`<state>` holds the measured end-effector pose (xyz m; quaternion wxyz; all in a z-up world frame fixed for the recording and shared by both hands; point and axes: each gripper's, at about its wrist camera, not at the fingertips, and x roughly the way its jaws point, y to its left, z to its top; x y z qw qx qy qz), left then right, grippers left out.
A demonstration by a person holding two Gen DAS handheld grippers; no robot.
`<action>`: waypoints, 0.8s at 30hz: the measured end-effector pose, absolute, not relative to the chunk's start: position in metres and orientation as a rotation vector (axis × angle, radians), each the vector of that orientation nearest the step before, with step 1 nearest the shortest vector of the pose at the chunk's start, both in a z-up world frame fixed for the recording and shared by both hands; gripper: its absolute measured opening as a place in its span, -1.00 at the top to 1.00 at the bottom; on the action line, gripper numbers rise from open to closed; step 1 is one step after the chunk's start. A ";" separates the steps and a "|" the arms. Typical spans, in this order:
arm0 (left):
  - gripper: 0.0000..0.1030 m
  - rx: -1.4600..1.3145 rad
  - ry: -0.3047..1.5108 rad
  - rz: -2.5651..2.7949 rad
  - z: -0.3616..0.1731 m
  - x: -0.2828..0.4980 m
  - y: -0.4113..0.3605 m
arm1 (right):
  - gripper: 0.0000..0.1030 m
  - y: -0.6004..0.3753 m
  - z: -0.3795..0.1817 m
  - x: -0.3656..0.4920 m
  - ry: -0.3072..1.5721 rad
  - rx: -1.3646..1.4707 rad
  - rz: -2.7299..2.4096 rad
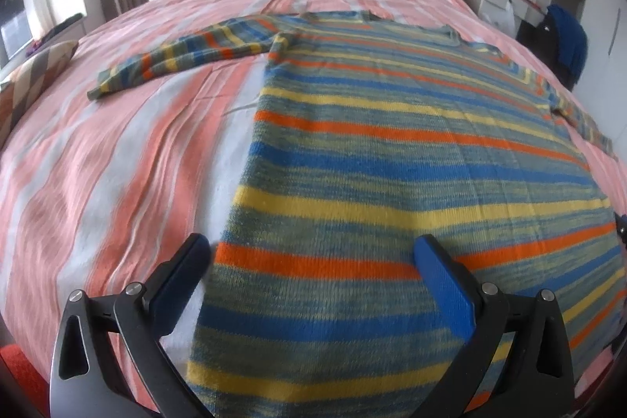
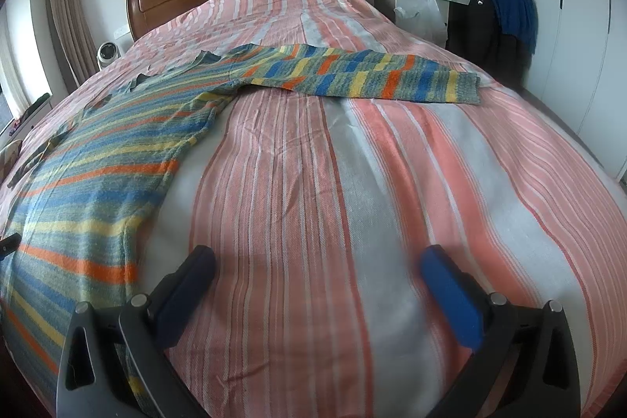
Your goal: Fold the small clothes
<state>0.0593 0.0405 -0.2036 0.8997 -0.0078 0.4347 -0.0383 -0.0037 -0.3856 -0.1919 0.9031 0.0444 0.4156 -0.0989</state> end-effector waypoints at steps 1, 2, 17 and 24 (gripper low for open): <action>-0.99 -0.015 0.900 -0.080 -0.204 0.059 0.040 | -1.00 -0.385 -0.192 -0.004 0.860 0.089 -0.205; -0.99 -0.014 0.900 -0.081 -0.204 0.059 0.041 | -1.00 -0.385 -0.192 -0.004 0.860 0.088 -0.204; -0.99 -0.006 0.891 -0.096 -0.203 0.056 0.041 | -1.00 -0.384 -0.192 0.000 0.880 0.067 -0.209; -0.99 -0.005 0.890 -0.097 -0.203 0.055 0.040 | -1.00 -0.384 -0.192 0.000 0.880 0.066 -0.209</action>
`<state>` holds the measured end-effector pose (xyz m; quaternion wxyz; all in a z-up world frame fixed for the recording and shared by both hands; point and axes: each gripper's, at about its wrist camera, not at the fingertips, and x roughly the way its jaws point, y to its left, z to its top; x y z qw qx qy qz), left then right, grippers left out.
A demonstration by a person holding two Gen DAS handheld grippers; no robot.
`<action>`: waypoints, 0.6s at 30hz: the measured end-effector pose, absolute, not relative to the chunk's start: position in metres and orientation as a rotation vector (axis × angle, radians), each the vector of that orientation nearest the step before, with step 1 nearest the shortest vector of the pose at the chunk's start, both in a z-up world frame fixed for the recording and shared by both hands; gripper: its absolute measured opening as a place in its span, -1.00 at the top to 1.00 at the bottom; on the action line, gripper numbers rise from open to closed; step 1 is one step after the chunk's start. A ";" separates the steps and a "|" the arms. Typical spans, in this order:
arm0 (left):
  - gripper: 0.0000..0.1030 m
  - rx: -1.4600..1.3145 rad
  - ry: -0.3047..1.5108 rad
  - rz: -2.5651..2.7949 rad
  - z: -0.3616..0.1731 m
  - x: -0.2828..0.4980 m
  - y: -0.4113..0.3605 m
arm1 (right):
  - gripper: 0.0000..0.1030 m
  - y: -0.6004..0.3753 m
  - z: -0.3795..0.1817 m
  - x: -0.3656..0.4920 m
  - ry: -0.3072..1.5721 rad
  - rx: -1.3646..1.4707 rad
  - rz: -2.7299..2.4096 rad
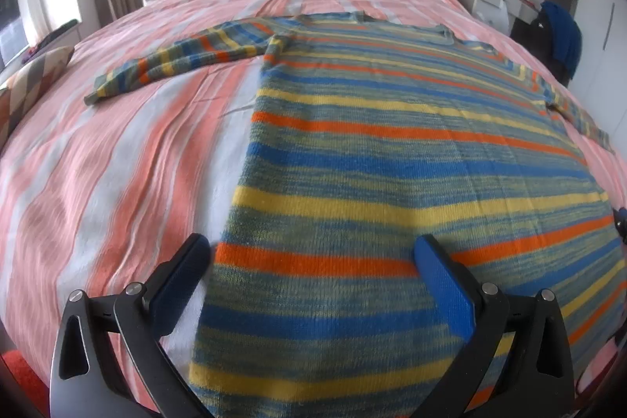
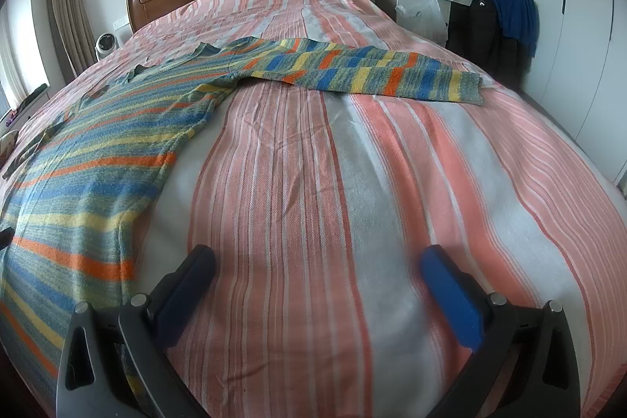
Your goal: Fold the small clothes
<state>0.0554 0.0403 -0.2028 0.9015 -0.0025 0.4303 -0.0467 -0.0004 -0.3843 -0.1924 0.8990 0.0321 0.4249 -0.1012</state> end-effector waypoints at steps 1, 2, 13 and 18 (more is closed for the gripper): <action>-0.99 -0.005 0.890 -0.096 -0.203 0.055 0.040 | -1.00 -0.384 -0.192 0.000 0.880 0.067 -0.210; -0.99 -0.005 0.890 -0.096 -0.203 0.055 0.040 | -1.00 -0.384 -0.192 0.000 0.880 0.066 -0.209; -0.99 -0.005 0.890 -0.096 -0.203 0.055 0.041 | -1.00 -0.384 -0.192 0.000 0.880 0.066 -0.210; -0.99 0.003 0.888 -0.086 -0.200 0.054 0.040 | -1.00 -0.384 -0.192 -0.001 0.881 0.066 -0.210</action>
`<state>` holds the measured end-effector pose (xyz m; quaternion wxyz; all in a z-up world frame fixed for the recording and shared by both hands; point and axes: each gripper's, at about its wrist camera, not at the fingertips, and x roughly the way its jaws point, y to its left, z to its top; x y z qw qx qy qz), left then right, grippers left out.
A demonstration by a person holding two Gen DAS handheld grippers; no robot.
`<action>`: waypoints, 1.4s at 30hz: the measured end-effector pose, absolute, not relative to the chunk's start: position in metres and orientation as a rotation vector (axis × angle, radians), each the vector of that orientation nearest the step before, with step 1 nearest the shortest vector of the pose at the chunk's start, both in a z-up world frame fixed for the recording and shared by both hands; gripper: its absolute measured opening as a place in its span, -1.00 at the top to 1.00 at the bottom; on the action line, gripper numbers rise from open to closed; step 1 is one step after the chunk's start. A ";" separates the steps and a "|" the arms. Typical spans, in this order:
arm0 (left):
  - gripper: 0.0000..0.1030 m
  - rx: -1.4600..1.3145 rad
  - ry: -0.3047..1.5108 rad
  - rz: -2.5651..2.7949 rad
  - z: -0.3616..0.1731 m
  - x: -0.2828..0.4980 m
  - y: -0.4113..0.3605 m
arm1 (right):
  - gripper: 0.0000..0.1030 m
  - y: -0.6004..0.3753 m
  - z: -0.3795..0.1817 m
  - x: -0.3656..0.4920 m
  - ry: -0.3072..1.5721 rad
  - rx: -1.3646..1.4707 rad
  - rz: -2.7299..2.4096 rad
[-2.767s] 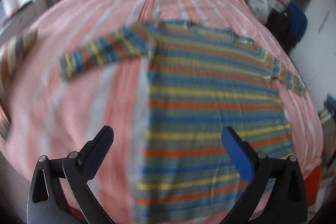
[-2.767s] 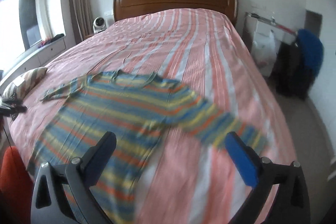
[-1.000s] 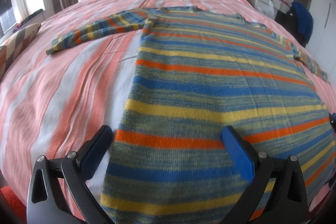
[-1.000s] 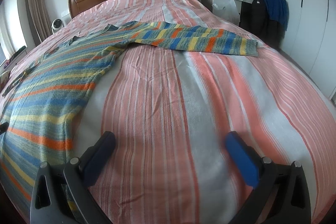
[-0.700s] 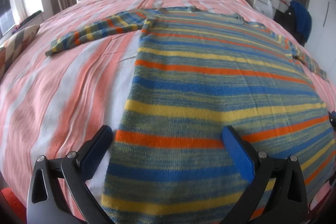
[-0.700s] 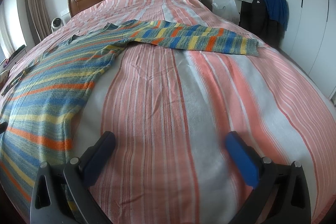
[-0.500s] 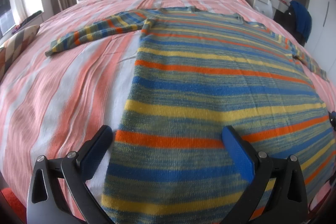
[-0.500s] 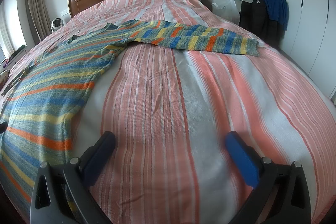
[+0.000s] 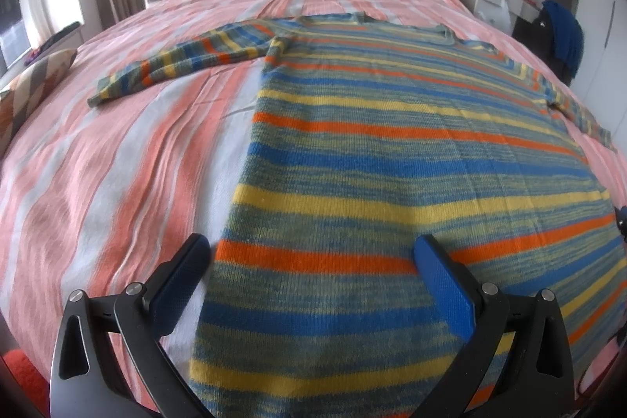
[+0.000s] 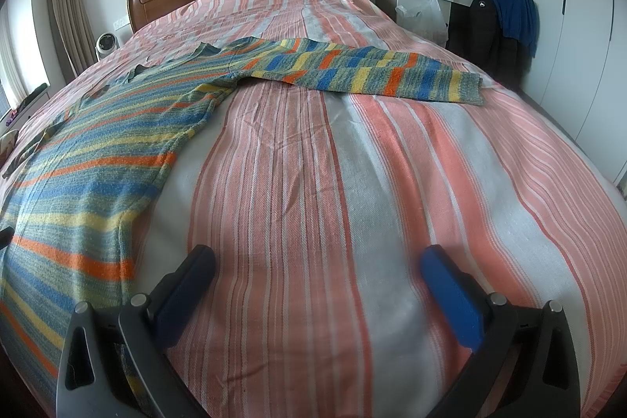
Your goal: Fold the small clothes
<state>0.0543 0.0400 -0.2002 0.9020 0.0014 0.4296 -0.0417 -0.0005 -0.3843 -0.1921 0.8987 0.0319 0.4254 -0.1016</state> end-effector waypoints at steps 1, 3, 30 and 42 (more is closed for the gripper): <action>-0.99 0.001 0.888 -0.086 -0.199 0.053 0.041 | -1.00 -0.384 -0.192 -0.001 0.881 0.066 -0.210; -0.99 -0.009 0.884 -0.094 -0.195 0.051 0.042 | -1.00 -0.384 -0.192 -0.001 0.881 0.065 -0.210; -0.99 -0.064 0.772 0.084 -0.179 0.046 0.088 | -0.25 -0.634 -0.165 0.101 0.900 0.856 -0.167; -0.99 -0.092 0.804 0.105 -0.187 0.052 0.096 | 0.91 -0.584 -0.131 0.144 0.993 0.556 -0.208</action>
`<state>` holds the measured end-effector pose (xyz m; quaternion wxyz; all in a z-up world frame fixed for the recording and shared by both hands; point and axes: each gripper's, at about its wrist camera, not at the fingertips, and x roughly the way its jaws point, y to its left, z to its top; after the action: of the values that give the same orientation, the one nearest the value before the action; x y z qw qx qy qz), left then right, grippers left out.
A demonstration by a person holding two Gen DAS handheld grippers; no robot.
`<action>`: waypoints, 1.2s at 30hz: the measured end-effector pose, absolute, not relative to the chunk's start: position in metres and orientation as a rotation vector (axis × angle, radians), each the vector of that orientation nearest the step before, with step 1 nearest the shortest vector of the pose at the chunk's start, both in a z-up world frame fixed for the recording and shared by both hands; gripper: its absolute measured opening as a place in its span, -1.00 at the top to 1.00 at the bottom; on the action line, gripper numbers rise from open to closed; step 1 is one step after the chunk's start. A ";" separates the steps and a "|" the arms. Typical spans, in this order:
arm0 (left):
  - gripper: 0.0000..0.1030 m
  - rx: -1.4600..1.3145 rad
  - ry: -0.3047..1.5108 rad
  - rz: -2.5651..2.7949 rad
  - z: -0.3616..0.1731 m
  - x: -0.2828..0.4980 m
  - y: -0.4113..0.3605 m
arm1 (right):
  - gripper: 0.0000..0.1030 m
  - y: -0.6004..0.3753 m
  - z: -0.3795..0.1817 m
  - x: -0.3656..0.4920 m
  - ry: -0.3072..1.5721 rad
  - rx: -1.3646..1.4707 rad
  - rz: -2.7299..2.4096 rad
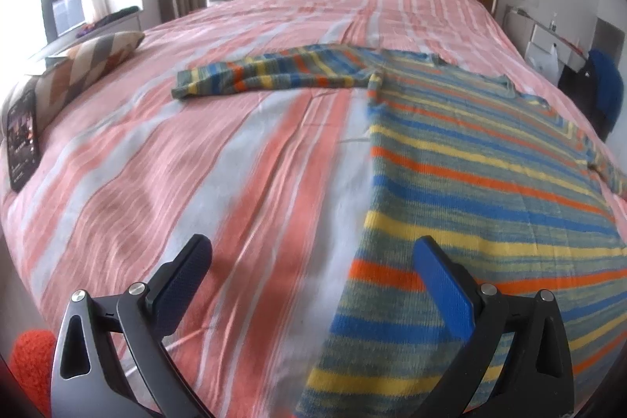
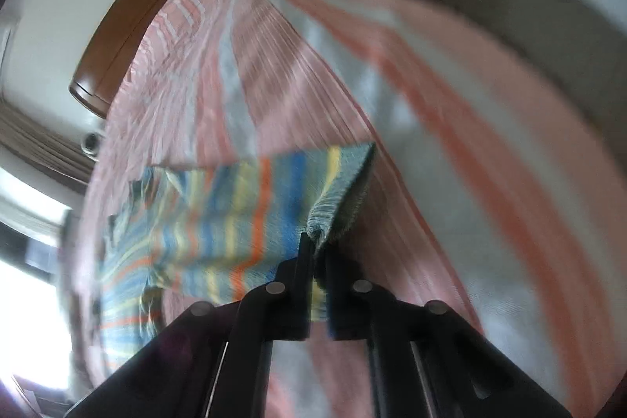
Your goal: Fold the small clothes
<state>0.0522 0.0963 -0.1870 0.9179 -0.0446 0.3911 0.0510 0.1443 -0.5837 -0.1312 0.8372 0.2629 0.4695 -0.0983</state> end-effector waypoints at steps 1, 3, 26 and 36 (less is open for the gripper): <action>-0.99 -0.097 0.799 0.104 -0.186 0.052 0.098 | 0.91 -0.565 -0.111 0.151 0.968 0.487 -0.197; -0.99 -0.110 0.796 0.103 -0.185 0.054 0.100 | 0.91 -0.529 -0.079 0.169 0.929 0.416 -0.141; -0.99 -0.194 0.808 0.141 -0.185 0.066 0.134 | -0.26 -0.329 -0.097 0.167 0.931 0.205 0.267; -0.99 -0.106 0.801 0.202 -0.188 0.069 0.132 | -0.26 -0.406 -0.148 0.063 0.868 0.129 0.047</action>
<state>0.0694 0.1322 -0.1880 0.9145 -0.0517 0.3892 0.0979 0.0631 -0.4060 -0.1480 0.9050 0.0624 0.4202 0.0229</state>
